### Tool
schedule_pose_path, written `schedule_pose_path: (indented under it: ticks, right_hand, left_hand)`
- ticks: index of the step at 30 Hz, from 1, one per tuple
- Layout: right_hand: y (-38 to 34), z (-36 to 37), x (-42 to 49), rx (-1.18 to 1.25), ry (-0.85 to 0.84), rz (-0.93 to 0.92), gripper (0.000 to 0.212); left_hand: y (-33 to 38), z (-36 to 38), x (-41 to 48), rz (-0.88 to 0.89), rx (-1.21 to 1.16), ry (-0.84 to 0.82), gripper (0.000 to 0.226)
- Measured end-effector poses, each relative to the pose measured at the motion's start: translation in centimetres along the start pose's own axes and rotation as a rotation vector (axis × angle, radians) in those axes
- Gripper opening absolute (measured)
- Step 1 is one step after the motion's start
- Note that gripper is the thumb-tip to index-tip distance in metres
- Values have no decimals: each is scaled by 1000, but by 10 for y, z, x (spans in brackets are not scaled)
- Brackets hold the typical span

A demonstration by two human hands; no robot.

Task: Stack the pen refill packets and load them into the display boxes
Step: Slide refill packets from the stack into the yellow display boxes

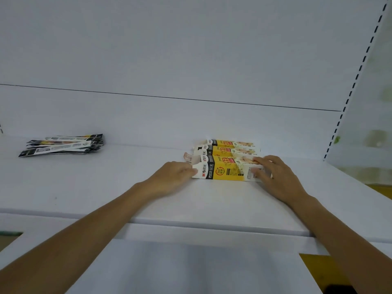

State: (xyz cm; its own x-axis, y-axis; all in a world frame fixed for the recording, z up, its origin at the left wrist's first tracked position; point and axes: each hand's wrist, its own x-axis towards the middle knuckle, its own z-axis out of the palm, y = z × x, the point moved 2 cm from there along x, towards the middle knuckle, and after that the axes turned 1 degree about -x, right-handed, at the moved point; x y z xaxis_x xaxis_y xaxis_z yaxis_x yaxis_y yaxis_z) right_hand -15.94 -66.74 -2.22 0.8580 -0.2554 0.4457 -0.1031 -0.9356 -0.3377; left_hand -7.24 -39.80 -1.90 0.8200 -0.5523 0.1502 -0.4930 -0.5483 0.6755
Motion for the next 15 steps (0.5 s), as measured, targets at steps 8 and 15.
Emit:
schedule_pose_path:
  ticks: [8, 15]
  right_hand:
    - [-35, -24, 15, 127, 124, -25, 51]
    - [-167, 24, 63, 186, 89, -253, 51]
  left_hand:
    - [-38, -53, -13, 212, 396, 207, 36]
    - [-112, -121, -48, 15, 331, 361, 27]
